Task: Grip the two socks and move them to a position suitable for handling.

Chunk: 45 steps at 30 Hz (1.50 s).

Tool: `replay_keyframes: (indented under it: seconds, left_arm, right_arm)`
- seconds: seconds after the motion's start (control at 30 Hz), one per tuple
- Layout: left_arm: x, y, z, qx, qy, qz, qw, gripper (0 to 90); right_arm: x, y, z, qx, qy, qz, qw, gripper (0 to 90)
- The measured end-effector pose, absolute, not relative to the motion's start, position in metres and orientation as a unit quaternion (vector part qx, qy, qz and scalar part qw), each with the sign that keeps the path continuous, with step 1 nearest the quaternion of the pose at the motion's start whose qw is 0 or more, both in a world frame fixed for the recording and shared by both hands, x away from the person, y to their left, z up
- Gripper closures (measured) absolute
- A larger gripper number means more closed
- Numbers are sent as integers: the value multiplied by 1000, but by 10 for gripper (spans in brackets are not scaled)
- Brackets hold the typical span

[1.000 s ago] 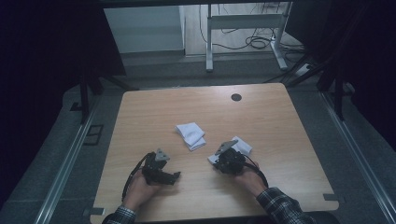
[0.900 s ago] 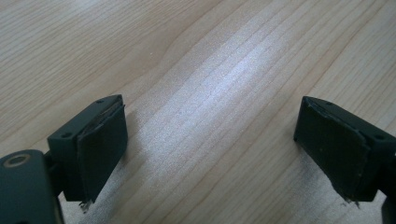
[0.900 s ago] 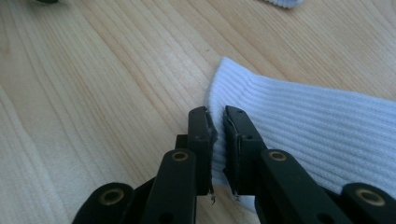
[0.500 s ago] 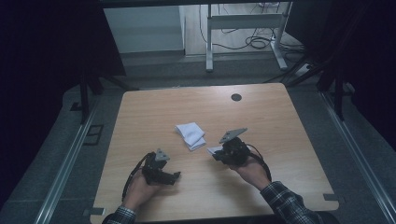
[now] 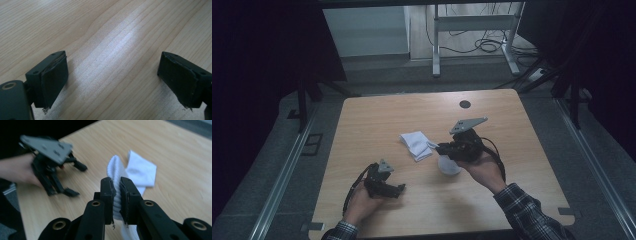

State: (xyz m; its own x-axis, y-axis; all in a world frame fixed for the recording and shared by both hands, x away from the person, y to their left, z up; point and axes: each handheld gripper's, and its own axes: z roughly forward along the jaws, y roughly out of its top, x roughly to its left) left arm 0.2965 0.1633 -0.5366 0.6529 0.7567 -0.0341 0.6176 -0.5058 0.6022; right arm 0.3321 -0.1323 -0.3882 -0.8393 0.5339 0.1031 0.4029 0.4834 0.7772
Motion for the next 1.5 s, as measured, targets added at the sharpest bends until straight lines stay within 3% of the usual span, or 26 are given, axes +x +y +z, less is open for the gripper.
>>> replay_keyframes:
  seconds: [0.3,0.4,0.83,1.2,1.5]
  left_arm:
    - [297,164,-536,861,398,118,294,97]
    - [296,163,-536,861,398,118,294,97]
    - [296,163,-537,859,400,118,296,97]
    - [296,163,-537,859,401,119,296,97]
    - [297,161,-535,859,406,116,288,101]
  right_arm:
    - [321,-136,-333,265,829,487,75,802]
    - [326,-149,-334,284,822,487,76,799]
    - [363,-240,-445,437,797,413,51,788]
    - [360,-273,-473,460,801,373,88,752]
    - [358,-304,-489,480,799,348,106,517]
